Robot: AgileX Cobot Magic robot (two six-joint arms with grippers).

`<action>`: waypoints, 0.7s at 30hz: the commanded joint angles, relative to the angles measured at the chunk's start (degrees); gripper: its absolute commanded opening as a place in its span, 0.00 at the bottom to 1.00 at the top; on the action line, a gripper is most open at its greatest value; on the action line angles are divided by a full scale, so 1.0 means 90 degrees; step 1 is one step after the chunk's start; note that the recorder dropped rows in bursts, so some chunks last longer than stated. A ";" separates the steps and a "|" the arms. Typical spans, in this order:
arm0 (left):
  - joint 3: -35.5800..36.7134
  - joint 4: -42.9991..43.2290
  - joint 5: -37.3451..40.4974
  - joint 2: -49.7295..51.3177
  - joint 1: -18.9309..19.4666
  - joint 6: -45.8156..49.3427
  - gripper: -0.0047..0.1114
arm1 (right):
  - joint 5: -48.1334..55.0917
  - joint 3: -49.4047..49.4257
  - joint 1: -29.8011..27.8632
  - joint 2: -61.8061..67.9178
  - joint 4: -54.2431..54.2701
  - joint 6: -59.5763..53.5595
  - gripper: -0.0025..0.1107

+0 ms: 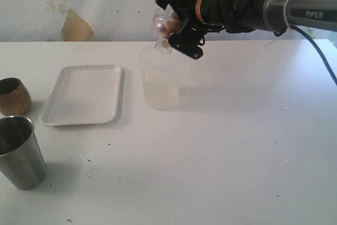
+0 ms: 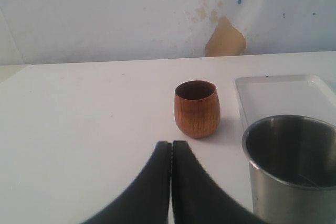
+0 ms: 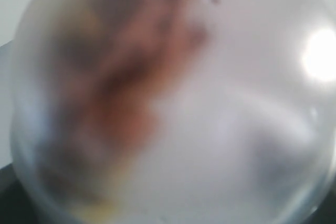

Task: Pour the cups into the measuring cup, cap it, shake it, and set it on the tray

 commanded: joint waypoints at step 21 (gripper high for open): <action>0.0028 -0.0026 -0.0049 -0.0032 -0.0013 -0.0014 0.05 | -0.0053 -0.0083 0.0053 -0.0048 -0.0053 -0.0512 0.02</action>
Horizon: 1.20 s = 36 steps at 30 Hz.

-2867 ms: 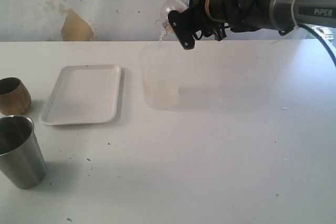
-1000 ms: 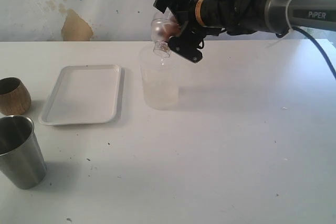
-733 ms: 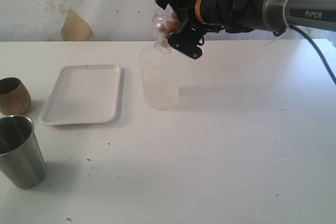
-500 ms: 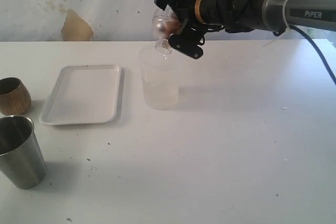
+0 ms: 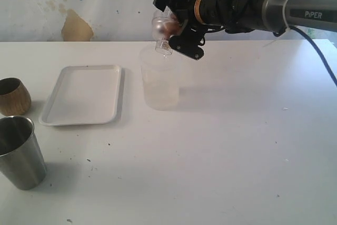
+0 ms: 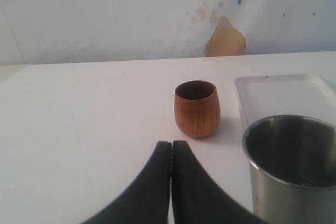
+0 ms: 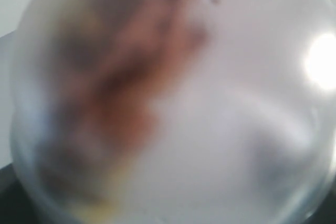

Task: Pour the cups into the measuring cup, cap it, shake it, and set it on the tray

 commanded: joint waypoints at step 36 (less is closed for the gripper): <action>0.0028 -0.0026 -0.0049 -0.0032 -0.0013 -0.0014 0.05 | 0.0186 -0.0083 0.0014 -0.0060 -0.0027 -0.0872 0.02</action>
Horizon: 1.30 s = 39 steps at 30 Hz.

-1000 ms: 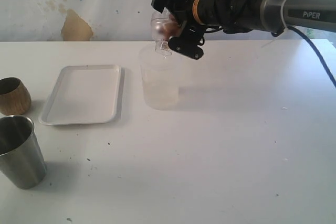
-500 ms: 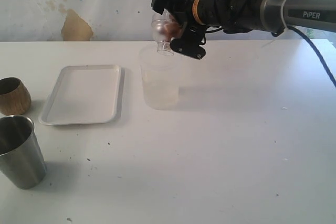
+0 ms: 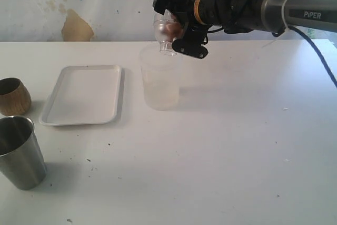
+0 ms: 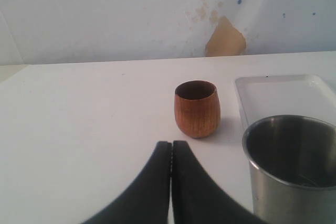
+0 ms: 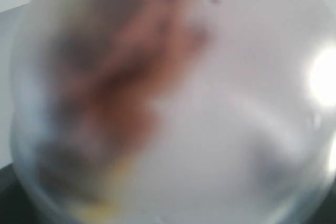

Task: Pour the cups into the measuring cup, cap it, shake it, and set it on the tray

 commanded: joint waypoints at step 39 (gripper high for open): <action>0.0028 -0.0026 -0.0049 -0.0032 -0.0013 -0.0014 0.05 | 0.0082 -0.0083 0.0002 -0.0072 -0.0027 0.0812 0.02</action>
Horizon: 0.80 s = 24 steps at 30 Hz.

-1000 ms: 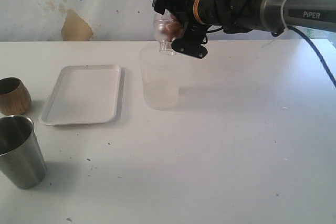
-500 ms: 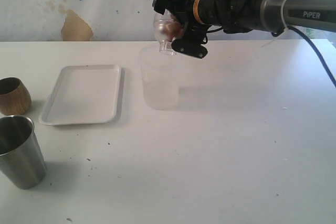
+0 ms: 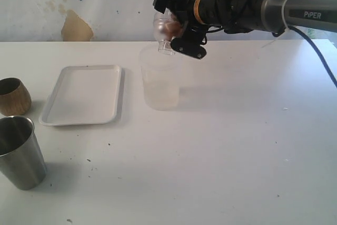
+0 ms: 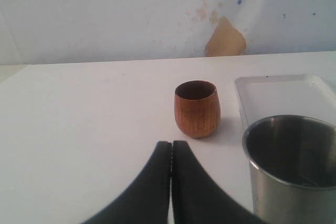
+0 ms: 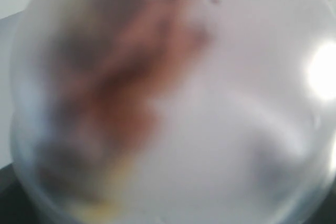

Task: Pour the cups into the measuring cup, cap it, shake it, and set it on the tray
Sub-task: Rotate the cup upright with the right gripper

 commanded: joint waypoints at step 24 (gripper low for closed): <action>0.0028 -0.0026 -0.0049 -0.0032 -0.0013 -0.0014 0.05 | -0.0158 -0.0083 0.0002 -0.0072 -0.0015 1.0904 0.02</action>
